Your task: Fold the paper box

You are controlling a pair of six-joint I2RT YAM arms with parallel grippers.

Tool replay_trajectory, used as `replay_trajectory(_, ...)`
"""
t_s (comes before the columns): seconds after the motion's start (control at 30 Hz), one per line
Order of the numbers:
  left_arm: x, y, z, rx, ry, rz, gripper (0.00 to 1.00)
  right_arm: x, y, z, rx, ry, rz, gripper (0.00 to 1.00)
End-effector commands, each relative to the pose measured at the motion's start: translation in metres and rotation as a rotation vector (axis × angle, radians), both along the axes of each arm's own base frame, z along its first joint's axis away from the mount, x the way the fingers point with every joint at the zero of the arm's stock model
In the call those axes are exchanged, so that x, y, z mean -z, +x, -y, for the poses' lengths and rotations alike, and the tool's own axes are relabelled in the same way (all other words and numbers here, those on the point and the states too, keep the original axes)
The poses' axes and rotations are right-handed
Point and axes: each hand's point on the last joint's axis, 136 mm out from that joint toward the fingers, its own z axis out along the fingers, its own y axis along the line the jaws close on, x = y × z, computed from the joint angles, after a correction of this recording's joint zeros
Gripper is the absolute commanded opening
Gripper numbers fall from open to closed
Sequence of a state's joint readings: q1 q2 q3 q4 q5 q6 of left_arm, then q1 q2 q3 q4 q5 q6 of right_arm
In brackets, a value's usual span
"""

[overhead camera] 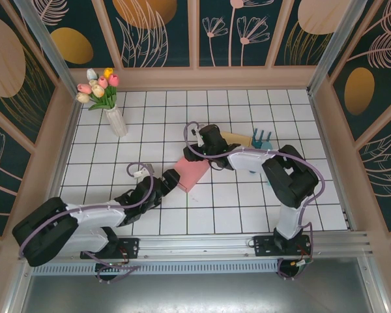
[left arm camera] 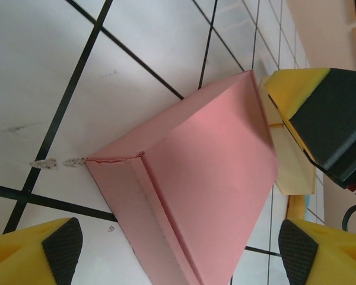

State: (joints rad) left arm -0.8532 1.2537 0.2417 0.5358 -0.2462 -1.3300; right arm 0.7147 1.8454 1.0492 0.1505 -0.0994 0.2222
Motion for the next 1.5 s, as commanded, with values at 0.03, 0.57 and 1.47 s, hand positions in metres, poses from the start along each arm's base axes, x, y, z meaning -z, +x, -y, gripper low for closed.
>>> replay_trajectory(0.03, -0.02, 0.013, 0.021, 0.004, -0.084, 0.044, 0.87, 0.006, -0.002, 0.0, -0.004, -0.005, -0.023, 0.62)
replay_trajectory(0.57, -0.013, 0.074, 0.004, -0.121, 0.044, 0.072, 0.87, 0.0, -0.022, 0.016, 0.087, 0.094, -0.078, 0.62)
replay_trajectory(1.47, 0.014, 0.191, -0.01, -0.121, 0.281, 0.041, 0.89, 0.016, 0.04, 0.046, 0.373, -0.066, -0.019, 0.66)
